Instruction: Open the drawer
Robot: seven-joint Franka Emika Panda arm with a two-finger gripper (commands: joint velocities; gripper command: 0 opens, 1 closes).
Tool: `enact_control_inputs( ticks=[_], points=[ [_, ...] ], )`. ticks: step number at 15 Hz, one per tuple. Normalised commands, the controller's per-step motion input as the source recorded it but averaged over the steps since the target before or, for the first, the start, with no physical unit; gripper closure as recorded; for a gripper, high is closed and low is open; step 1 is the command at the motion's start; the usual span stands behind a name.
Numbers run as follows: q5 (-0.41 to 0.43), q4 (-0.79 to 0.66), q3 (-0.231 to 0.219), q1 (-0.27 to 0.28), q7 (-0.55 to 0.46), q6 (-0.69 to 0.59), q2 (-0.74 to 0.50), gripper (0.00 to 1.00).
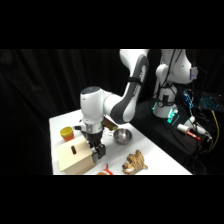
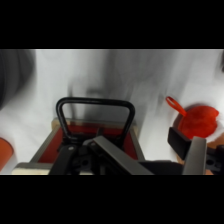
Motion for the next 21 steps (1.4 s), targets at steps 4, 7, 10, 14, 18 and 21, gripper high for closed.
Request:
enact_control_inputs(
  ticks=[4, 7, 10, 14, 18, 21],
  points=[
    [0.127, 0.15, 0.152, -0.147, -0.20, 0.21, 0.21, 0.00],
    [0.139, 0.13, 0.155, -0.142, -0.21, 0.23, 0.22, 0.00],
    [0.133, 0.12, 0.146, -0.136, -0.20, 0.21, 0.18, 0.00],
    [0.112, 0.04, 0.114, -0.114, -0.17, 0.17, 0.06, 0.00],
    [0.114, -0.15, 0.067, -0.104, -0.11, 0.17, -0.11, 0.00],
    [0.176, -0.22, 0.125, -0.181, -0.12, 0.22, -0.11, 0.00]
  ],
)
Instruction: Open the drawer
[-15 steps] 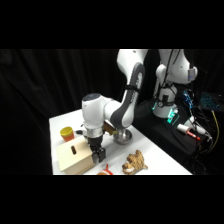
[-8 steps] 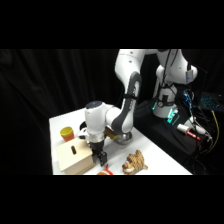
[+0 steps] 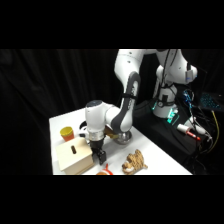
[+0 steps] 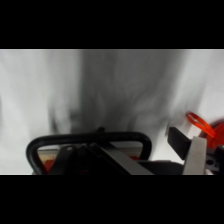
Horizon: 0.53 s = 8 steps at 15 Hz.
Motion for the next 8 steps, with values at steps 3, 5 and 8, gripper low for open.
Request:
enact_control_inputs(
  ticks=[3, 5, 8],
  points=[
    [0.170, -0.26, 0.139, -0.189, -0.12, 0.22, -0.10, 0.00],
    [0.137, -0.32, 0.113, -0.156, -0.11, 0.18, -0.12, 0.00],
    [0.109, -0.44, 0.064, -0.097, -0.06, 0.17, -0.21, 0.00]
  ],
)
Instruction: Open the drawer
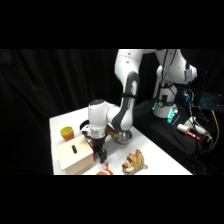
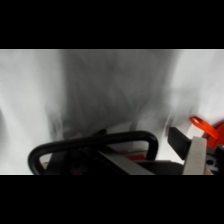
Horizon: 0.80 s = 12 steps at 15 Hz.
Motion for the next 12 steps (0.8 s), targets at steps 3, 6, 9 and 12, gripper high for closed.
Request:
enact_control_inputs(
  ticks=[3, 6, 9, 12],
  points=[
    [0.080, -0.54, 0.007, -0.038, 0.00, 0.13, -0.30, 0.00],
    [0.074, -0.53, -0.032, -0.006, 0.04, 0.08, -0.34, 0.00],
    [0.072, -0.43, -0.053, 0.023, 0.06, 0.06, -0.31, 0.00],
    [0.084, -0.34, -0.031, 0.012, 0.04, 0.04, -0.25, 0.00]
  ],
)
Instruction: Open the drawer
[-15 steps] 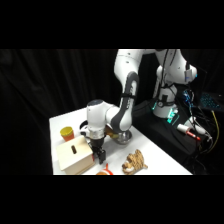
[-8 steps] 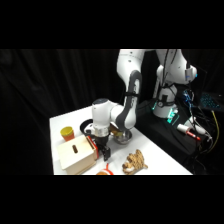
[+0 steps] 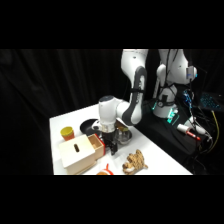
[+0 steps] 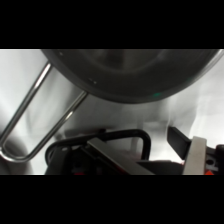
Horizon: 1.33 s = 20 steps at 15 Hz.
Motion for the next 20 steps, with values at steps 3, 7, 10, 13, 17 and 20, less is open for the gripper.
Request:
enact_control_inputs(
  ticks=[3, 7, 10, 13, 17, 20],
  points=[
    [0.087, -0.27, -0.027, 0.012, 0.04, 0.02, -0.22, 0.00],
    [0.072, -0.23, -0.046, 0.035, 0.05, -0.03, -0.24, 0.00],
    [0.082, -0.21, -0.034, 0.032, 0.05, -0.13, -0.30, 0.00],
    [0.081, -0.17, -0.035, 0.045, 0.04, -0.28, -0.40, 0.00],
    [0.028, -0.12, -0.120, 0.139, 0.07, -0.42, -0.46, 0.00],
    [0.019, -0.11, -0.123, 0.146, 0.06, -0.42, -0.49, 0.00]
  ],
)
